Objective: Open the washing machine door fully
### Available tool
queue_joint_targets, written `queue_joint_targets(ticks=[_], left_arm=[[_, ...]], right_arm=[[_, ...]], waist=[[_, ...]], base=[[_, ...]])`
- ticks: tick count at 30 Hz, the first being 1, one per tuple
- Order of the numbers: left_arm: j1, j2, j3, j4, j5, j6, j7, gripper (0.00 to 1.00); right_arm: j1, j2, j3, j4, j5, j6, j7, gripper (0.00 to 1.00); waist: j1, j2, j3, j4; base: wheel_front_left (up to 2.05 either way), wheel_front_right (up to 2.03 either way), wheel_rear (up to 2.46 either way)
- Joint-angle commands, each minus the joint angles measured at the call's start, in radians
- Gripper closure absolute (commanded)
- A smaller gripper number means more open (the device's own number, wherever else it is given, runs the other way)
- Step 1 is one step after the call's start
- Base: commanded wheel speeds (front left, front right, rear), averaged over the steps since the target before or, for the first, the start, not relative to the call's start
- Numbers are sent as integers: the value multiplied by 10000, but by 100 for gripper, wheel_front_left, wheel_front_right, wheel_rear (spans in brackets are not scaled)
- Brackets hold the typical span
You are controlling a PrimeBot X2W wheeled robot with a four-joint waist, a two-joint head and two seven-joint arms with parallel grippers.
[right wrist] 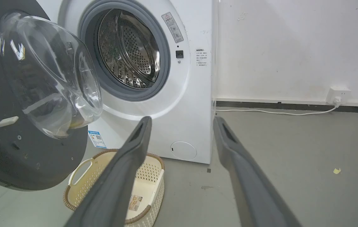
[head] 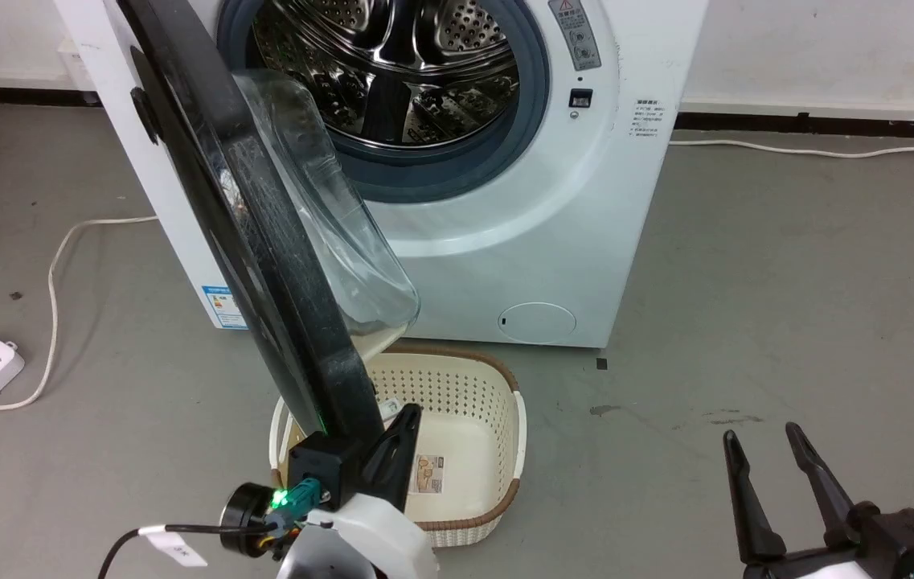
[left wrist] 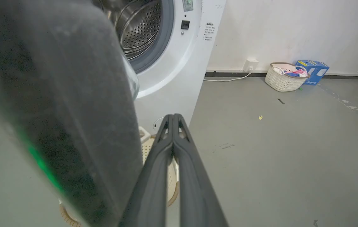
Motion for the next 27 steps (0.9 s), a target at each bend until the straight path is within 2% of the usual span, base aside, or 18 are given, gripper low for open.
queue_joint_targets(ticks=[1, 9, 19, 27], left_arm=[[-64, 19, 38, 202, -61, 84, -191, 100], [-138, 64, 442, 1101, -303, 263, -1152, 100], [37, 328, 919, 1266, -586, 403, -1766, 100], [-153, 909, 1659, 1182, -884, 570, -1773, 100]], right_arm=[[-187, 45, 44, 27, 76, 8, -45, 0], [-72, 45, 184, 141, 124, 8, -45, 0], [173, 45, 582, 211, 216, 8, -45, 0], [145, 45, 732, 138, -123, 8, -45, 0]], waist=[[0, 0, 13, -4], [0, 0, -158, 372], [0, 0, -436, 1807], [0, 0, 0, 2784]], base=[[0, 0, 0], [0, 0, 0], [0, 0, 0], [0, 0, 0]])
